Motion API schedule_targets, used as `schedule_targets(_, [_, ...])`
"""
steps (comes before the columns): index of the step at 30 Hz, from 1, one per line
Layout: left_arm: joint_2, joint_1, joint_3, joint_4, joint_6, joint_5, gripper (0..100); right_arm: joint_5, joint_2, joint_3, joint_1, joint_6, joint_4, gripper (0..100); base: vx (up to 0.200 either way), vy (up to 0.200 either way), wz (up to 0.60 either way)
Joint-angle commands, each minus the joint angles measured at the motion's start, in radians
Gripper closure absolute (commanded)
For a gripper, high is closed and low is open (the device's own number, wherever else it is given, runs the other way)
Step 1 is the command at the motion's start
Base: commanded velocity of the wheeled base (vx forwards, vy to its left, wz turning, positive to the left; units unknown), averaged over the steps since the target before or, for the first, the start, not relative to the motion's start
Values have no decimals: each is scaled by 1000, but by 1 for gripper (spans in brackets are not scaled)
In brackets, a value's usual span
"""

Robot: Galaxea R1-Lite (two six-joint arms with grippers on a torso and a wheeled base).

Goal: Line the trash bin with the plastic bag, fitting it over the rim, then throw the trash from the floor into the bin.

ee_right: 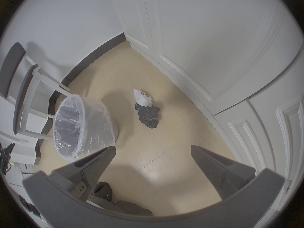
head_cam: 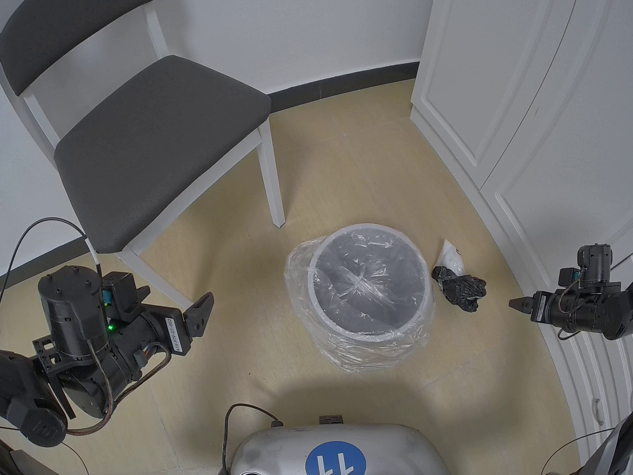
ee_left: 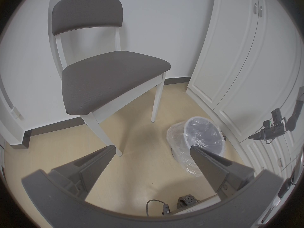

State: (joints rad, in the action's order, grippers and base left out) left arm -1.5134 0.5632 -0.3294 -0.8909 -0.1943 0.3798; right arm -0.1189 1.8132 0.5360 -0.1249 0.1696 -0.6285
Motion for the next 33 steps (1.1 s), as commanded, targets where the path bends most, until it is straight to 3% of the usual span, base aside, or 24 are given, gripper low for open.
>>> schedule_targets(1, [21, -6, 0, 15, 4, -2, 0, 4, -3, -8, -4, -1, -2, 0, 0, 0, 0])
schedule_targets(7, [22, -14, 0, 16, 45, -5, 0, -2, -22, 55, -19, -76, -3, 0, 0, 0, 0])
schedule_targets(8, [24, -8, 0, 18, 52, -7, 0, -4, 9, 141, -18, -186, 7, 0, 0, 0, 0])
schedule_targets(9, [22, -3, 4, 18, 52, -7, 0, -4, 32, 168, -19, -211, 1, 0, 0, 0, 0])
schedule_targets(13, [-1, 9, 4, 18, 50, -7, 0, -38, 153, 300, -24, -220, 0, 0, 0, 0, 0])
schedule_targets(18, [-16, -5, 3, 16, 49, -9, 0, -71, 285, 368, -33, -199, -10, 0, 0, 0, 0])
schedule_targets(23, [-19, -29, 18, 13, 50, -15, 0, -76, 452, 435, -32, -156, -152, 0, 0, 0, 0])
schedule_targets(24, [-18, -39, 21, 9, 52, -24, 0, -76, 514, 447, -18, -99, -231, 0, 0, 0, 0])
schedule_targets(31, [-19, -40, 24, 4, 53, -27, 0, -77, 690, 503, 8, -9, -430, 0, 0, 0, 0])
schedule_targets(33, [-19, -37, 23, 4, 55, -27, 0, -113, 715, 507, 8, 56, -485, 0, 0, 0, 0])
